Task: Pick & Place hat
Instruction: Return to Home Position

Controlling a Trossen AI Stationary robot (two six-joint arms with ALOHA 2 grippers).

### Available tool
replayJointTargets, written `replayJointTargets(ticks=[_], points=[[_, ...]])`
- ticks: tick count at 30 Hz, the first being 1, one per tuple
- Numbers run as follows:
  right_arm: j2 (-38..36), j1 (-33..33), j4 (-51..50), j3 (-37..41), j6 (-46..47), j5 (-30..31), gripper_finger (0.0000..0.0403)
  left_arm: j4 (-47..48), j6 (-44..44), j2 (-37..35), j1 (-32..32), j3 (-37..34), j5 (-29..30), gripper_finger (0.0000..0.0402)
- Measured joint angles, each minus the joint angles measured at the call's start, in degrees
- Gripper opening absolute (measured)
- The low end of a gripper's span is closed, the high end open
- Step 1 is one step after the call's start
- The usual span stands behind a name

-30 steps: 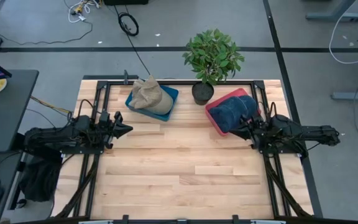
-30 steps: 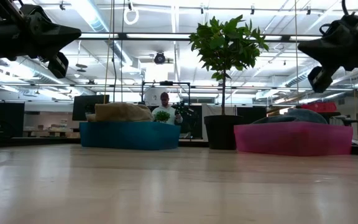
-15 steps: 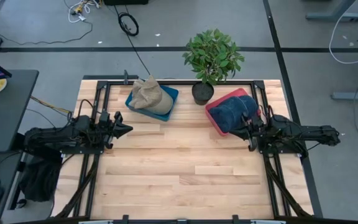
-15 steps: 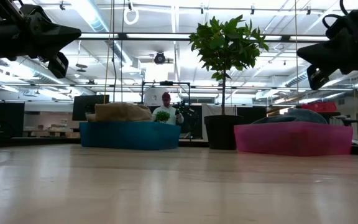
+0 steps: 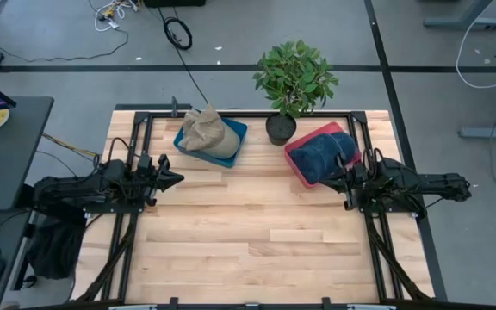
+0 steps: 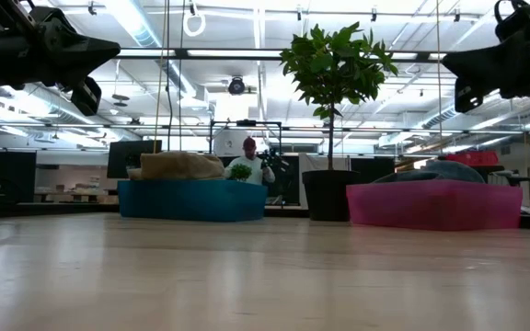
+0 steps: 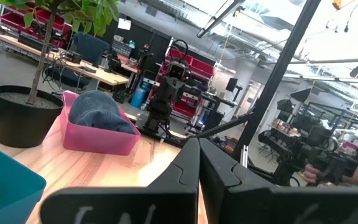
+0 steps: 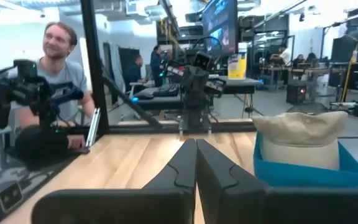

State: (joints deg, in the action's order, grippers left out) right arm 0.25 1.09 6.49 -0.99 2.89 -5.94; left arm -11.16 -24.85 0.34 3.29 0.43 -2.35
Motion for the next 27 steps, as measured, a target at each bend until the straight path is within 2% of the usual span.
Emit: replayJointTargets(ticks=[6,27], points=[[0.0,-1.0,-5.0,0.0,-1.9,-1.2,0.001,0.0,0.0,0.0,0.0,0.0,0.0,0.0003],[0.3,-1.3,-4.7,0.0,-1.5,-1.0,0.001,0.0,0.0,0.0,0.0,0.0,0.0,0.0003]])
